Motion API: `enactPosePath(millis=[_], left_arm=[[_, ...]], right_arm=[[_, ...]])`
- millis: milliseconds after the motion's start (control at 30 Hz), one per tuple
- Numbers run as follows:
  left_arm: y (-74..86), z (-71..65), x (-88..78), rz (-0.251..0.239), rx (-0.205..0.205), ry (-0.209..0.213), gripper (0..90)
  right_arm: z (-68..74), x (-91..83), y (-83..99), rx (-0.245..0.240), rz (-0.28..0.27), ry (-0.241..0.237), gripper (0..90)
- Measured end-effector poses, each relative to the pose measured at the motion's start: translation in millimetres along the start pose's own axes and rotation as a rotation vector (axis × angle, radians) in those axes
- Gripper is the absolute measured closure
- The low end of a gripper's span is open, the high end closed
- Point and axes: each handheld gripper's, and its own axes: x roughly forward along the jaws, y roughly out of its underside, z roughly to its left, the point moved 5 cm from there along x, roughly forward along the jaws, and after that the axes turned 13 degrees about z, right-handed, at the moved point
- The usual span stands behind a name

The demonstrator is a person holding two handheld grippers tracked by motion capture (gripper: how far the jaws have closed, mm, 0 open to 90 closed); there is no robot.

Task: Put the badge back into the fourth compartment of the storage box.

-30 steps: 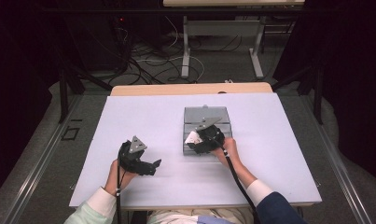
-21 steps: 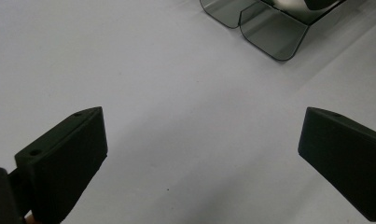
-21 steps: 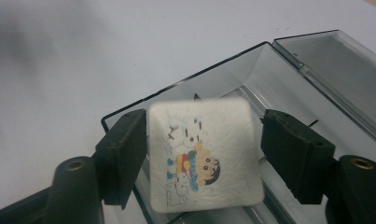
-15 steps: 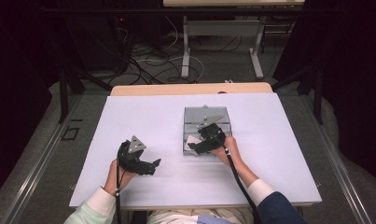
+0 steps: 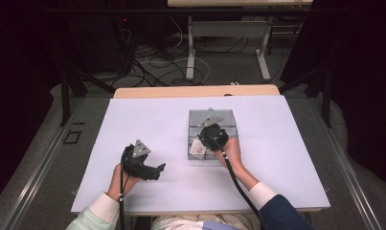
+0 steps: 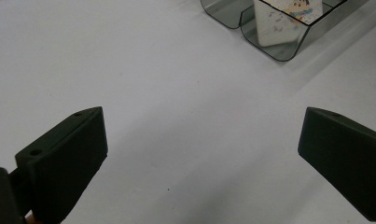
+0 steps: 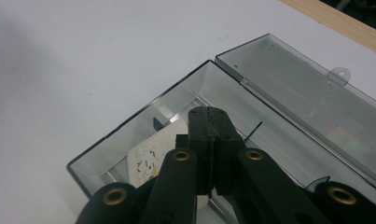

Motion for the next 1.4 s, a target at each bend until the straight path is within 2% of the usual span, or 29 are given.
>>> enactPosePath(millis=[67,100,167,233,300,333,367,433,500,533,800,833,900,1033,1067,1200,1333,1400], left_arm=[[-0.4,0.1,0.7,-0.01,0.0,-0.004,1.3],[-0.8,0.1,1.7,-0.021,-0.004,-0.011,1.4],[-0.6,-0.1,1.6,-0.018,-0.006,-0.009,1.4],[-0.7,-0.5,1.7,-0.018,-0.008,-0.008,1.4],[-0.8,-0.8,2.2,-0.021,-0.01,-0.007,1.4],[-0.8,-0.8,2.2,-0.02,-0.012,-0.008,1.4],[-0.8,-0.9,2.3,-0.021,-0.013,-0.009,1.4],[-0.8,-0.7,2.2,-0.019,-0.011,-0.008,1.4],[-0.9,-0.7,2.6,-0.023,-0.011,-0.005,1.4],[-0.9,-0.7,2.7,-0.023,-0.01,-0.005,1.4],[-1.6,-0.7,3.5,-0.028,-0.008,-0.004,1.4],[-1.0,-0.5,2.2,-0.008,-0.003,0.004,1.4],[-1.3,-0.6,2.5,-0.013,-0.004,0.002,1.4],[-1.3,-0.8,2.2,-0.006,0.001,0.005,1.5],[-1.2,-0.8,2.2,-0.006,0.002,0.005,1.5],[-1.6,-0.6,3.5,-0.028,-0.008,-0.004,1.5],[-1.2,-0.9,3.2,-0.023,-0.007,-0.003,1.5],[-1.2,-0.8,3.1,-0.023,-0.007,-0.003,1.5]], right_arm=[[0.4,3.5,-0.6,-0.013,0.041,0.022,89.8],[0.6,6.8,-2.1,-0.009,0.031,0.036,89.8],[0.0,8.7,-2.4,-0.007,0.063,0.044,90.0],[0.4,12.3,-3.6,-0.021,0.072,0.044,90.0],[4.4,15.0,-2.3,0.008,0.096,0.052,90.0],[2.8,16.7,-4.1,-0.028,0.082,0.062,90.0],[3.5,16.6,-3.9,-0.021,0.1,0.066,90.0],[3.6,18.9,-5.6,-0.024,0.083,0.071,90.0],[3.5,17.4,-4.8,-0.033,0.123,0.067,90.0],[3.6,18.6,-5.4,-0.025,0.105,0.068,90.0],[2.8,23.6,-6.3,-0.031,0.108,0.076,90.0],[2.8,24.4,-6.4,-0.036,0.106,0.075,90.0],[3.8,26.1,-6.7,-0.038,0.108,0.084,90.0],[10.5,29.0,-7.6,-0.068,0.125,0.075,90.0],[11.8,30.5,-8.7,-0.09,0.125,0.08,90.0],[16.1,32.7,-11.2,-0.117,0.122,0.084,90.0],[15.6,29.7,-10.9,-0.102,0.12,0.072,88.7],[13.7,26.2,-11.4,-0.091,0.099,0.065,87.8]])
